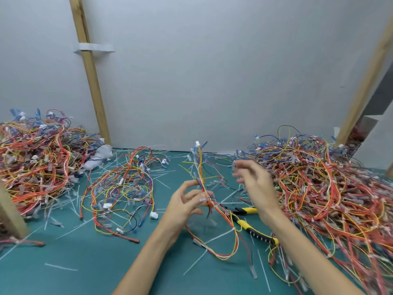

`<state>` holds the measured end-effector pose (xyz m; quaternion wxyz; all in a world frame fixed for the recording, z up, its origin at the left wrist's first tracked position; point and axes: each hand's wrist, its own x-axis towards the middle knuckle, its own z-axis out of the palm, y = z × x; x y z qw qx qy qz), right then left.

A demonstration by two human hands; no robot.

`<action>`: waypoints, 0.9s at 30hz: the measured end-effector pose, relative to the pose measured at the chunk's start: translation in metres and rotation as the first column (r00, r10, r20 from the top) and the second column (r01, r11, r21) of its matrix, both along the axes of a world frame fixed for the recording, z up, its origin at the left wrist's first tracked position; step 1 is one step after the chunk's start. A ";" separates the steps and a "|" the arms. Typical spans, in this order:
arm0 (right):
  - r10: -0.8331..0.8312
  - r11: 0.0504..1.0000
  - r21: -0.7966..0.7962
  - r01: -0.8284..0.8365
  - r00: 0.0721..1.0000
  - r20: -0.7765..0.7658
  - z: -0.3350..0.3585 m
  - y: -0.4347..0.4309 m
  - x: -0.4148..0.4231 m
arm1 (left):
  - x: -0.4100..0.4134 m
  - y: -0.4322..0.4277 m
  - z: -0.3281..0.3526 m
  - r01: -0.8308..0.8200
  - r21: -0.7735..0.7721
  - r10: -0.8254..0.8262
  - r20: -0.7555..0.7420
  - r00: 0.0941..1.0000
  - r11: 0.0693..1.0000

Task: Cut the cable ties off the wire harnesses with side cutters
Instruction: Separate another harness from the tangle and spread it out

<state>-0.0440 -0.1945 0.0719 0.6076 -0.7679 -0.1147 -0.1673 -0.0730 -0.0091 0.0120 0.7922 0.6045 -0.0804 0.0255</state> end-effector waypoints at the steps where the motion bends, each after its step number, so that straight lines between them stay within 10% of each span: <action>1: 0.118 0.992 -0.042 -0.121 0.991 -0.061 -0.005 0.001 -0.009 | 0.001 -0.002 -0.001 -0.056 0.030 0.056 0.027 0.998 0.998; 5: 0.397 0.904 -0.057 -0.425 0.880 -0.260 -0.038 0.017 -0.034 | 0.003 -0.010 -0.010 -0.222 0.147 0.193 0.190 0.963 0.964; 13: 0.389 0.921 0.164 -0.354 0.864 -0.319 -0.080 0.021 -0.040 | 0.004 -0.014 -0.025 -0.191 0.277 0.129 0.226 0.966 0.942; 27: 0.425 0.903 0.187 -0.386 0.864 -0.270 -0.083 0.014 -0.035 | 0.007 -0.010 -0.015 -0.076 0.133 0.092 -0.117 0.989 0.988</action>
